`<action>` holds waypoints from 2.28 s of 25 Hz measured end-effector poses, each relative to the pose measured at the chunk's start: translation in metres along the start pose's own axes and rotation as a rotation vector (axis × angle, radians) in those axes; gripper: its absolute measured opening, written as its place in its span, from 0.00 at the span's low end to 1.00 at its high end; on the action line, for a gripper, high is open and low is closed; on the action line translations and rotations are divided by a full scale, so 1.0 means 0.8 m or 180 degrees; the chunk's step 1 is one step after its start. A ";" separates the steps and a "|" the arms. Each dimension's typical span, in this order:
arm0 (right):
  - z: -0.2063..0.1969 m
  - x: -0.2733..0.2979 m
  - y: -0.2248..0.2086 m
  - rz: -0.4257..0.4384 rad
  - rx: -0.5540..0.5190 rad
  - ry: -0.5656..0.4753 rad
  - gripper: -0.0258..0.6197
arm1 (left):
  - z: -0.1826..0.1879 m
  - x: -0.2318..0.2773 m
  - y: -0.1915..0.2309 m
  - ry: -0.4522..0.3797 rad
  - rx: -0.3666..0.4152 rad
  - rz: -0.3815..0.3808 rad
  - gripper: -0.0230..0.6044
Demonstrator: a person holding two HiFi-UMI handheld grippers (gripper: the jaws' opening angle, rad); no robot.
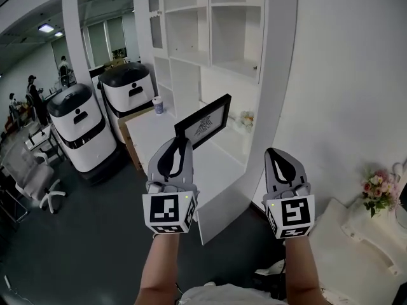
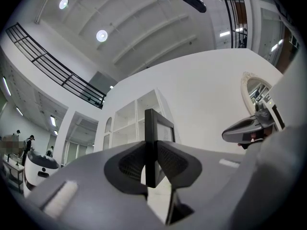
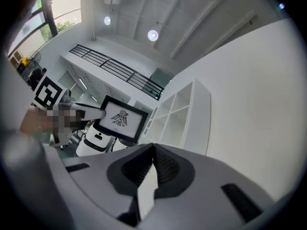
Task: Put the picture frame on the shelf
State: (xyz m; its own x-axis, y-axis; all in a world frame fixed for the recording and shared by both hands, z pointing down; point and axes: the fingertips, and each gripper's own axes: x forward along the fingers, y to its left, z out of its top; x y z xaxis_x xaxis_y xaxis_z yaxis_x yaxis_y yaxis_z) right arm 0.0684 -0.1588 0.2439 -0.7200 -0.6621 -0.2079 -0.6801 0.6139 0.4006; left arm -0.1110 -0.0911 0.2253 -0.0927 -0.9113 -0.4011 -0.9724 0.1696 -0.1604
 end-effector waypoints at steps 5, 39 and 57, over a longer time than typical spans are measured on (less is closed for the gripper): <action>-0.006 0.035 0.003 -0.0072 -0.0021 0.0036 0.05 | -0.018 0.035 0.032 0.0006 -0.0067 -0.0005 0.16; -0.084 0.309 -0.101 -0.0233 -0.0007 -0.0134 0.05 | -0.084 0.379 0.098 -0.0065 -0.0223 -0.0130 0.16; -0.110 0.340 -0.117 -0.0463 -0.0097 -0.0009 0.05 | -0.131 0.505 0.112 0.0390 -0.0822 -0.0273 0.16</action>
State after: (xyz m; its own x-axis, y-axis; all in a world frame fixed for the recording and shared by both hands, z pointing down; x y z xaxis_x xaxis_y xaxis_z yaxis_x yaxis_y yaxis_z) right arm -0.0520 -0.4342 0.2283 -0.6146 -0.7418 -0.2683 -0.7729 0.4983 0.3929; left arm -0.2582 -0.4832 0.1438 -0.0177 -0.9594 -0.2815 -0.9986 0.0032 0.0520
